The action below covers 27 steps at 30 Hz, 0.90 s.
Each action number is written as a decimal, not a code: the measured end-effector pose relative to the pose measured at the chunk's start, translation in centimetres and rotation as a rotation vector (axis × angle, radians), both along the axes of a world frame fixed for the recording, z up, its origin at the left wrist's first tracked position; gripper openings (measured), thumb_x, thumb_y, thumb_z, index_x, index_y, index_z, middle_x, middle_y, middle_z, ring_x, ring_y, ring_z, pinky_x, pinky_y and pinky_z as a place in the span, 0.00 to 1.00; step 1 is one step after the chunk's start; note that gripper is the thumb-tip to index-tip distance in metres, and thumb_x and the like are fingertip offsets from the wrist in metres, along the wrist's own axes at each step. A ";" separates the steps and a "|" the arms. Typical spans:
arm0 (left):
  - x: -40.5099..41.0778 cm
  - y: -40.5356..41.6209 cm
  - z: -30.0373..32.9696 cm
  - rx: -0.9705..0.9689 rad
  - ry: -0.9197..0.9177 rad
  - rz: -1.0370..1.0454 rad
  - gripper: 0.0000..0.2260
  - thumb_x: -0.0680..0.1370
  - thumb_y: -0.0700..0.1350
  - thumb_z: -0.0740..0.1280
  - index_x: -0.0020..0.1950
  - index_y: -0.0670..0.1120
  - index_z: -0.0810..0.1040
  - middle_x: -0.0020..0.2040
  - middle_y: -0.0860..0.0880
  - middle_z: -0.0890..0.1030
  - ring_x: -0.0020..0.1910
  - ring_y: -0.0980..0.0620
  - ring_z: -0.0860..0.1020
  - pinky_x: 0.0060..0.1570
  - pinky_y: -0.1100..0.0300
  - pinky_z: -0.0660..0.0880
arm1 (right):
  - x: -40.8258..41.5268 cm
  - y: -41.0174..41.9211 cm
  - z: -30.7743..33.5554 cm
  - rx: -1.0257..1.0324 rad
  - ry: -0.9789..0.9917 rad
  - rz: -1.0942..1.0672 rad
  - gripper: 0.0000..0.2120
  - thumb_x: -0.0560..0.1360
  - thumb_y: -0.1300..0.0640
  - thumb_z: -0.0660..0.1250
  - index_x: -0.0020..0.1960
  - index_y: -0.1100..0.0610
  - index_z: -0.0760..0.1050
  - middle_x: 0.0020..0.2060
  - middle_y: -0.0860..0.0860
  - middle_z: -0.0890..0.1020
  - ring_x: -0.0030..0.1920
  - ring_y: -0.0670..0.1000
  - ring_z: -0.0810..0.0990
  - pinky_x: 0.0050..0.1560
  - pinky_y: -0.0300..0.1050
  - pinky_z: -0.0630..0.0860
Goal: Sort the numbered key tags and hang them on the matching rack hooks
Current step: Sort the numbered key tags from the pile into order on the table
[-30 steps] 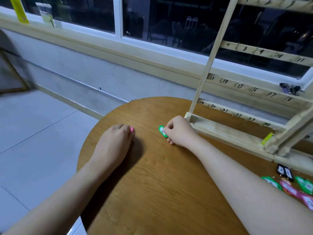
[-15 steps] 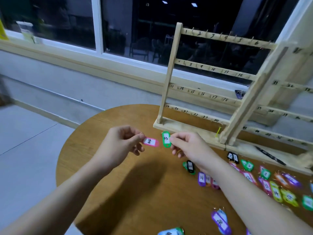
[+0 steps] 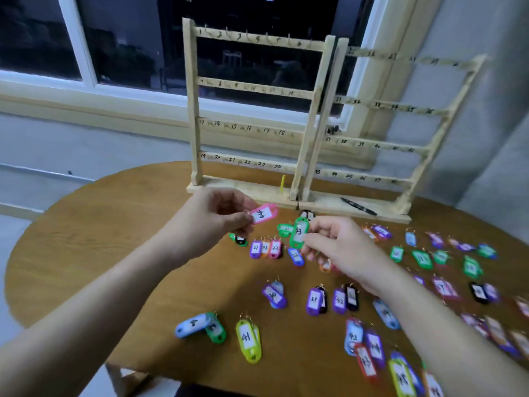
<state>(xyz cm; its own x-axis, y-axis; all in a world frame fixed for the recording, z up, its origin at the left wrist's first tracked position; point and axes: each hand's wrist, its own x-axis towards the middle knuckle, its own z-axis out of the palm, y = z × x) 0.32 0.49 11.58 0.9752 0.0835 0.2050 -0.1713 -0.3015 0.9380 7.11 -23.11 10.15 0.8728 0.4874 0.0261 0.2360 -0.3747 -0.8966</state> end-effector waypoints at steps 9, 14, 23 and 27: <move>0.4 -7.2 -0.5 0.089 0.009 -0.191 0.05 0.80 0.36 0.68 0.48 0.41 0.84 0.35 0.47 0.84 0.36 0.51 0.80 0.38 0.60 0.78 | -3.6 -8.5 0.2 0.055 0.029 -0.125 0.10 0.80 0.65 0.67 0.39 0.59 0.76 0.34 0.56 0.84 0.33 0.50 0.79 0.33 0.41 0.73; 0.1 -9.3 -1.2 0.237 0.076 -0.236 0.04 0.81 0.40 0.69 0.49 0.45 0.84 0.34 0.50 0.82 0.35 0.56 0.78 0.37 0.61 0.76 | -4.2 -10.7 0.6 -0.026 -0.036 -0.184 0.10 0.80 0.60 0.68 0.43 0.66 0.77 0.35 0.59 0.84 0.31 0.46 0.79 0.34 0.41 0.74; -1.1 -13.5 -3.6 0.347 0.196 -0.426 0.02 0.80 0.38 0.70 0.47 0.39 0.80 0.34 0.50 0.85 0.31 0.53 0.82 0.34 0.59 0.79 | -7.5 -14.8 -1.7 -0.128 -0.092 -0.222 0.08 0.78 0.54 0.72 0.41 0.55 0.81 0.32 0.54 0.84 0.32 0.49 0.80 0.38 0.45 0.75; -0.8 -13.7 -4.1 0.415 0.176 -0.458 0.02 0.79 0.36 0.70 0.47 0.41 0.81 0.35 0.53 0.85 0.32 0.54 0.84 0.37 0.58 0.81 | -8.7 -15.8 -3.4 -0.079 -0.041 -0.277 0.05 0.76 0.59 0.74 0.49 0.54 0.79 0.35 0.56 0.84 0.33 0.48 0.82 0.39 0.40 0.78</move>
<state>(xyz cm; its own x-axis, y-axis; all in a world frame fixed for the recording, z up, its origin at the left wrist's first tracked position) -0.50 -13.19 7.46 0.9154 -0.4010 -0.0360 -0.2226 -0.5786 0.7847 -1.62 -38.93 6.73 0.9719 0.2328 0.0351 0.1502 -0.4984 -0.8538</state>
